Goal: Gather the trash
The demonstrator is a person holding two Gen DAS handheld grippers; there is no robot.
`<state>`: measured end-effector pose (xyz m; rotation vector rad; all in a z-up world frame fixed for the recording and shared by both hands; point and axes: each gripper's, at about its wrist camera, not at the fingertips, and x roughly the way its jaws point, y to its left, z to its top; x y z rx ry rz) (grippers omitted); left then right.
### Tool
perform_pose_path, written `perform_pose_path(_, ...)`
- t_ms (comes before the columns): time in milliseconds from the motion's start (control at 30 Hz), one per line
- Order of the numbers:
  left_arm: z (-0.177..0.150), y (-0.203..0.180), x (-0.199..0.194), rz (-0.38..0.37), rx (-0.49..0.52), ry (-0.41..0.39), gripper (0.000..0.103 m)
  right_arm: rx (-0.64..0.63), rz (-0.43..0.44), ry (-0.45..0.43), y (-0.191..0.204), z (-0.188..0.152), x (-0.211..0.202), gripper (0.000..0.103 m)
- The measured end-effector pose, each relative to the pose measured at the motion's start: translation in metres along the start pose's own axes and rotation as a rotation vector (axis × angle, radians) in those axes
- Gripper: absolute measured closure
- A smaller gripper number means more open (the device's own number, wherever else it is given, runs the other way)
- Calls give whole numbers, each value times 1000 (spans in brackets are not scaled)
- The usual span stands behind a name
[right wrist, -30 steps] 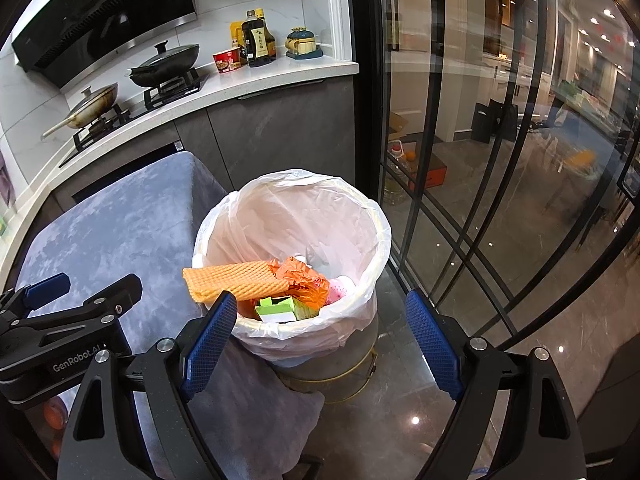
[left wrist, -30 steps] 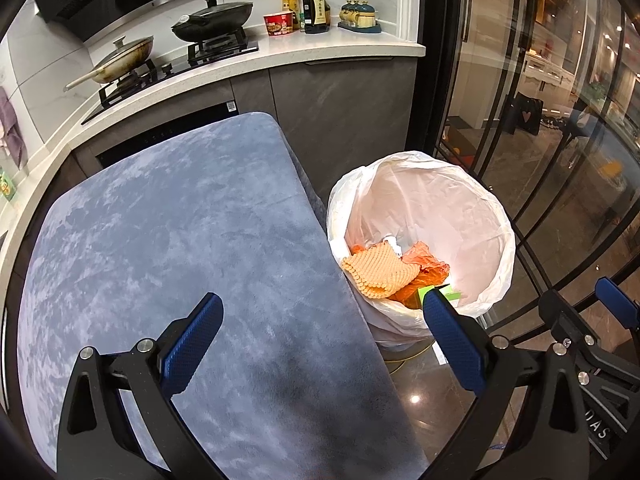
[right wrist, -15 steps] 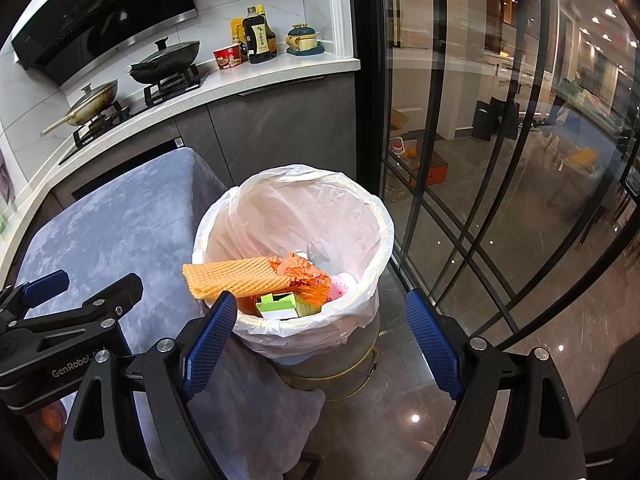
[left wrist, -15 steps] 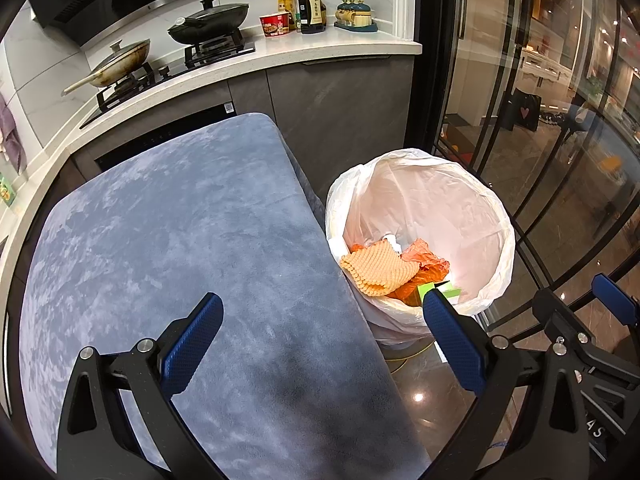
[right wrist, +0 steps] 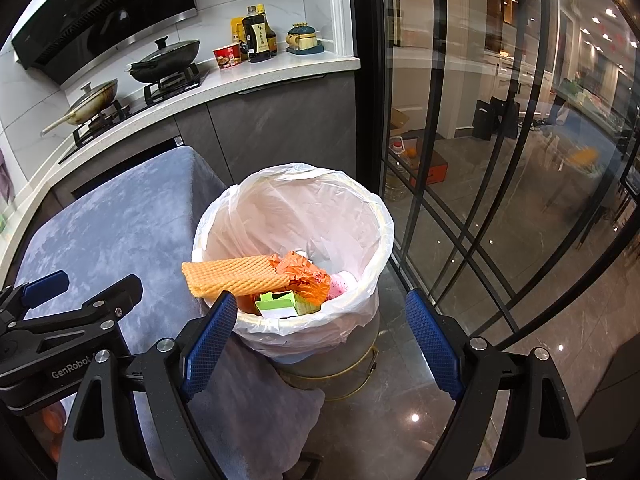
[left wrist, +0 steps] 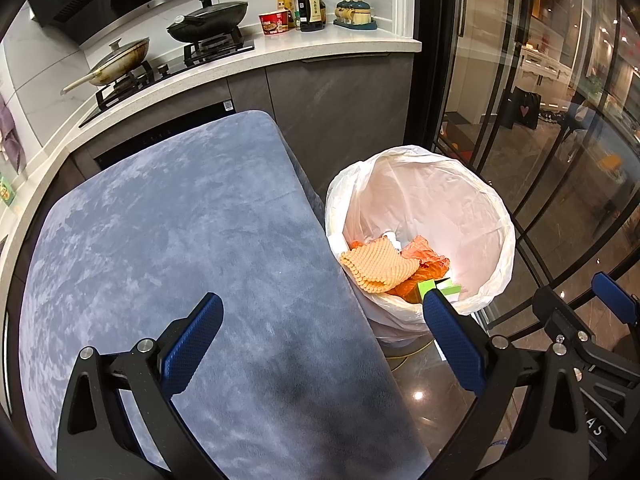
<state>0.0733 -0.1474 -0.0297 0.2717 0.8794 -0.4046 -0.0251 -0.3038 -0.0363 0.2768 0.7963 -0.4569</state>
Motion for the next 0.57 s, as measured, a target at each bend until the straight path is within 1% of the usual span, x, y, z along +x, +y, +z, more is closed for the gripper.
perform_pose_path(300, -3, 0, 1, 2, 7, 0, 8, 0, 0, 0, -1, 0, 0, 20)
perform_pose_path(567, -7, 3, 2, -13, 11, 6, 8, -11, -5, 5, 2, -4, 3, 20)
